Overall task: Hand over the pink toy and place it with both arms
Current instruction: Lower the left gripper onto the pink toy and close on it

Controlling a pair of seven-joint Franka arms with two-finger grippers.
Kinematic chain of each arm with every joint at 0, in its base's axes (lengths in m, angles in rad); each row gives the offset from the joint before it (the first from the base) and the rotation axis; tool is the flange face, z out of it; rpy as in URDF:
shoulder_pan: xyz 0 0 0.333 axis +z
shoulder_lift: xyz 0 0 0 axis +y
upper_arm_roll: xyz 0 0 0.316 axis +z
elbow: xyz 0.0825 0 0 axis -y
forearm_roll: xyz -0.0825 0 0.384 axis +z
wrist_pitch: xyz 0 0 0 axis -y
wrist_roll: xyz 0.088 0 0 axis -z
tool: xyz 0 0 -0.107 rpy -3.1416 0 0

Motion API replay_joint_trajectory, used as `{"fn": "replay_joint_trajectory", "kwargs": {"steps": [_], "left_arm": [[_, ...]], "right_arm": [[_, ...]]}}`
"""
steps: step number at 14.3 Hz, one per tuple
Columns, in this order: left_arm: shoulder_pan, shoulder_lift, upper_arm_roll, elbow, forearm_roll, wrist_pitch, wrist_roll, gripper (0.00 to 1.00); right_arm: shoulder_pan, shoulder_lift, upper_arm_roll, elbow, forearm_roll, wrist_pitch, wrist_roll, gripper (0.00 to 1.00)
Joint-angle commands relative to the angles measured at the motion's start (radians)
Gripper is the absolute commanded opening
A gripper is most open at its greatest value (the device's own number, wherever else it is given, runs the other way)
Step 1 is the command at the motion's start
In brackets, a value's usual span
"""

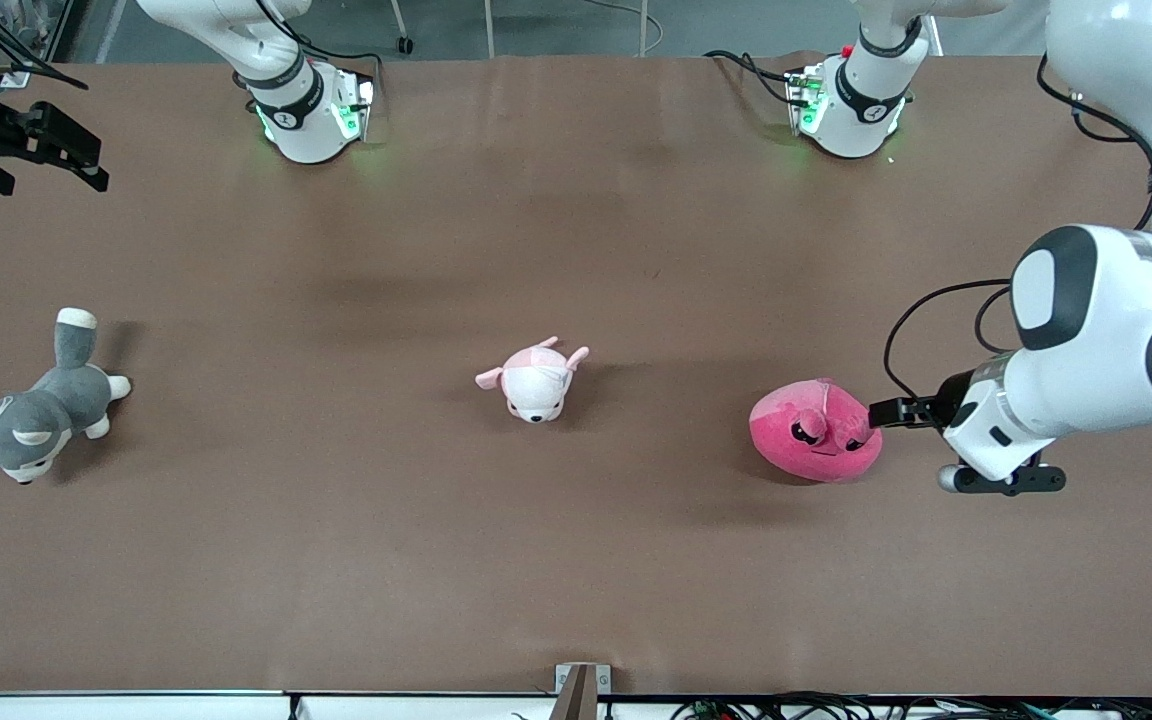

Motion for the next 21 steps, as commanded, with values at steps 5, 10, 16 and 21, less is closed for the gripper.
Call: {"fn": "replay_joint_trajectory", "kwargs": {"steps": [5,10,16,21], "left_arm": [[-0.023,0.072,0.005,0.013,-0.012,0.037,-0.015,0.93],[-0.029,0.098,0.005,0.013,-0.012,0.053,-0.016,0.93],[-0.035,0.123,0.005,0.013,-0.021,0.060,-0.015,0.76],[-0.037,0.123,0.004,0.011,-0.023,0.057,-0.013,0.42]], "right_arm": [[0.002,-0.015,-0.012,-0.007,0.017,0.005,0.010,1.00],[0.002,-0.015,-0.012,-0.007,0.017,0.002,0.008,1.00],[-0.098,-0.014,0.073,-0.007,0.017,-0.004,0.007,1.00],[-0.112,-0.012,0.079,-0.007,0.018,0.002,0.007,1.00]]}}
